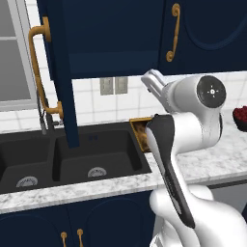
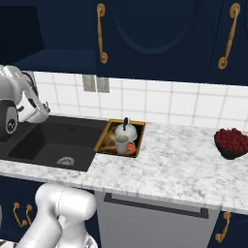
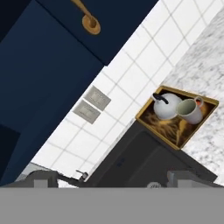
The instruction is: Pick the kettle from the counter and place it on the tray. Then pick the mug from the cabinet and place it on the tray. Then close the cabinet doors.
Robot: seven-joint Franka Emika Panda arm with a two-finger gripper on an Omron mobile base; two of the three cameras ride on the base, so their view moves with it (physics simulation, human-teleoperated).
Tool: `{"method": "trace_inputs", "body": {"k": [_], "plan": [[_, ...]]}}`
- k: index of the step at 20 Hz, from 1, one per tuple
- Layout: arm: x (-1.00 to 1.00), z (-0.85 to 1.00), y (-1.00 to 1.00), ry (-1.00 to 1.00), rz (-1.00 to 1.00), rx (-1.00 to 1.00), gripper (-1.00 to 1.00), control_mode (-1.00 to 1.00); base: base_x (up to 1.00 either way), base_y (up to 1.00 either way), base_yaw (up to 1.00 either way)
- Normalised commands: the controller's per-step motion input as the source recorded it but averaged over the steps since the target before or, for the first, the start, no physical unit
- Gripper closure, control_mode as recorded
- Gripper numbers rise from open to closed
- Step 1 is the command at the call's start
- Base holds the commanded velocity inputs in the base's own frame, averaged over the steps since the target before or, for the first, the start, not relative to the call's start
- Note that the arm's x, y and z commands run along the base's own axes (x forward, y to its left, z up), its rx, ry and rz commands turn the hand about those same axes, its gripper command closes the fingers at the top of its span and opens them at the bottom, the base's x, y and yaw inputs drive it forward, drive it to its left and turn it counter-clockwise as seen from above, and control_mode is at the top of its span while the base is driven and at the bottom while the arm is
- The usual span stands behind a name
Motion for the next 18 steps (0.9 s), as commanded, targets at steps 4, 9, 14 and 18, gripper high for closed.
{"method": "trace_inputs", "body": {"k": [4,9,14,18], "plan": [[-0.29,-0.08,0.55,0.0,0.0,0.05,-1.0,-1.0,0.0,0.0,0.0],[-0.42,-0.19,0.52,-0.01,0.0,0.01,-1.0,-1.0,0.0,0.0,0.0],[-0.41,-0.07,0.4,-0.01,0.0,0.02,-1.0,-1.0,0.0,0.0,0.0],[-0.32,-0.12,0.52,-0.07,0.0,0.05,-1.0,-1.0,0.0,0.0,0.0]]}}
